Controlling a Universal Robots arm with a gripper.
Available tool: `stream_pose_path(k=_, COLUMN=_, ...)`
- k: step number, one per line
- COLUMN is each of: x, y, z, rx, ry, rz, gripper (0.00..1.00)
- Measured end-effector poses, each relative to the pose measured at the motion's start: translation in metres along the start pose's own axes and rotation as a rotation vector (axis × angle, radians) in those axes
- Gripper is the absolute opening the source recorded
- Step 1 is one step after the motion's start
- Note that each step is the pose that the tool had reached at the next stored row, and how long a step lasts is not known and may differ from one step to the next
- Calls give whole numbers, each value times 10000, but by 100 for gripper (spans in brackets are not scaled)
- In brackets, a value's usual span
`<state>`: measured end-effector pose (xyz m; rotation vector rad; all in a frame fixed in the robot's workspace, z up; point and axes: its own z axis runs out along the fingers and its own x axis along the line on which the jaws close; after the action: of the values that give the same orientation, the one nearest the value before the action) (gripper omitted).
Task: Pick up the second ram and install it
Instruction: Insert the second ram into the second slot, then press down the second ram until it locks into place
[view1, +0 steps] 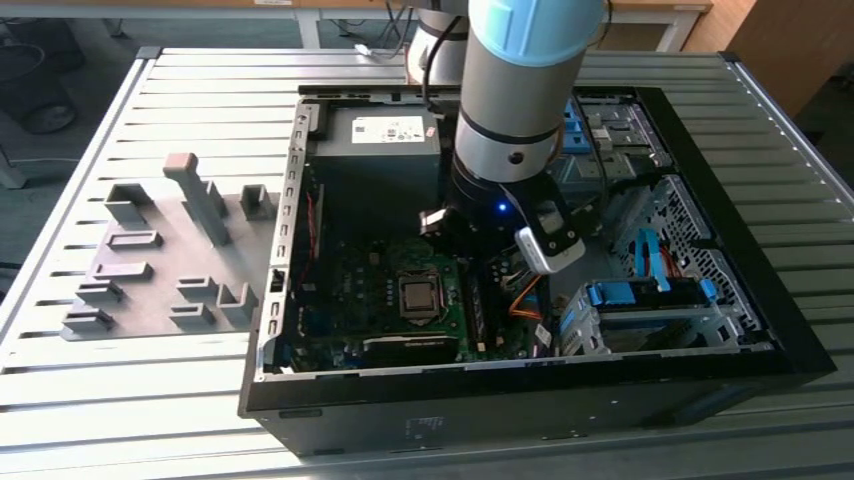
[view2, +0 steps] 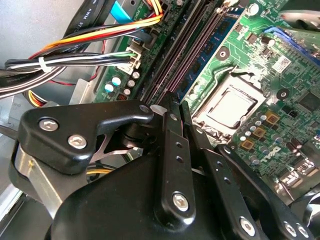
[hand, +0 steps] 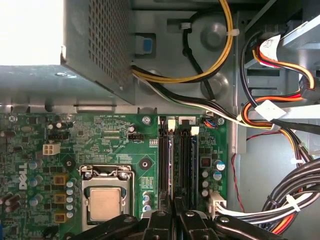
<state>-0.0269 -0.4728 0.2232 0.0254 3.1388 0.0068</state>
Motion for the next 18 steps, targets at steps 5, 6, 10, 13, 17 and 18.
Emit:
stream_pose_path(k=5, x=-2, y=0, z=28, rx=-37, ry=0, rz=0, gripper=14)
stream_pose_path(k=6, x=-2, y=0, z=34, rx=-40, ry=0, rz=0, gripper=14)
stream_pose_path(k=10, x=-2, y=0, z=60, rx=-40, ry=2, rz=1, gripper=14)
stream_pose_path(k=13, x=-2, y=-1, z=77, rx=-36, ry=8, rz=1, gripper=14)
stream_pose_path(k=17, x=-2, y=0, z=83, rx=-41, ry=9, rz=0, gripper=14)
stream_pose_path(k=18, x=-2, y=0, z=83, rx=-40, ry=9, rz=1, gripper=14)
